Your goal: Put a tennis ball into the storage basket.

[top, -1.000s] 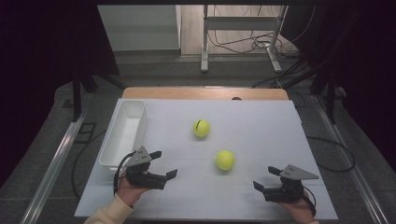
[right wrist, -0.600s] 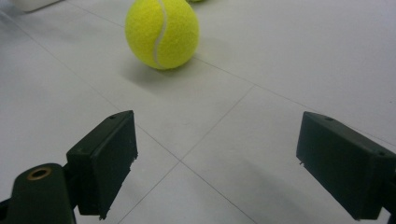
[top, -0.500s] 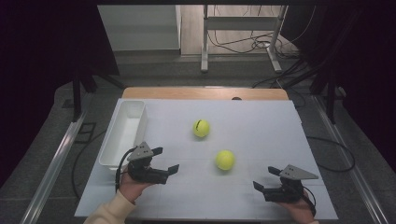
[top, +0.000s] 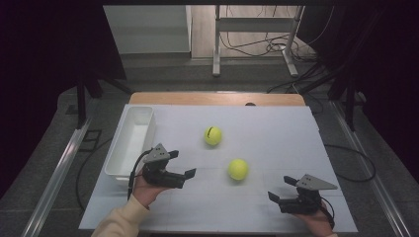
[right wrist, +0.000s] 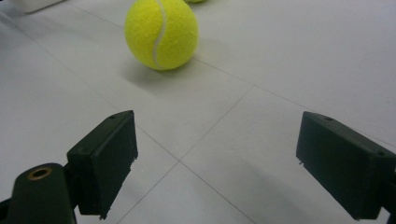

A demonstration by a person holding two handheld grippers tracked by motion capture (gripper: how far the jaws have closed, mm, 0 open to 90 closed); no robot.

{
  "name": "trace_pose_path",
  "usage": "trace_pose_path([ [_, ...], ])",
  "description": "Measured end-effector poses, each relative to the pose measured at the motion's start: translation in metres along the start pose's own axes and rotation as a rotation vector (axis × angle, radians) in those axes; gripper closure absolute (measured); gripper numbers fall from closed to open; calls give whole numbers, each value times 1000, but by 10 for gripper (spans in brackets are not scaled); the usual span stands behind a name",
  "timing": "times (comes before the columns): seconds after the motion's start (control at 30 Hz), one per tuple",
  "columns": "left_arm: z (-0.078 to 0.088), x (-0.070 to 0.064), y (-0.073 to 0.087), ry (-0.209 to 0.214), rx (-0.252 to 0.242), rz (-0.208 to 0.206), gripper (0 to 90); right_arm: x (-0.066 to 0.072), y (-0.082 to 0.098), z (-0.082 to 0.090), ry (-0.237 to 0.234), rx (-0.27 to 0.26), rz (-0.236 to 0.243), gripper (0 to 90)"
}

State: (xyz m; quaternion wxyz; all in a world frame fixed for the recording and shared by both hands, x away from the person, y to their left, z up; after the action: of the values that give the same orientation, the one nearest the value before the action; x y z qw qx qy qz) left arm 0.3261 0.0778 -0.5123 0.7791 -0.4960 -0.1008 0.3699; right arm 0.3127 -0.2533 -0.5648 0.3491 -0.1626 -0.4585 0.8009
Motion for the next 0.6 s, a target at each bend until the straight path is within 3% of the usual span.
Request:
trace_pose_path([
  [0.6, -13, 11, -12, -7, 16, 14, 71, 0, -1, 0, 2, -4, -1, 131],
])
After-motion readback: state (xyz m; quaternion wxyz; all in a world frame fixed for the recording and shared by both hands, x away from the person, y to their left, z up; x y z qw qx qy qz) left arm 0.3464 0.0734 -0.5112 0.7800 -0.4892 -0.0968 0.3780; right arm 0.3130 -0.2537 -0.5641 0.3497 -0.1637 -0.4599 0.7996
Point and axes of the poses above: each handheld gripper's, and its own axes: z roughly backward along the jaws, y roughly out of its underside, x roughly to its left, the point moved 9 cm from there along -z, roughly forward along the jaws, and after that the axes turned 1 degree about z, right-handed, at the moved point
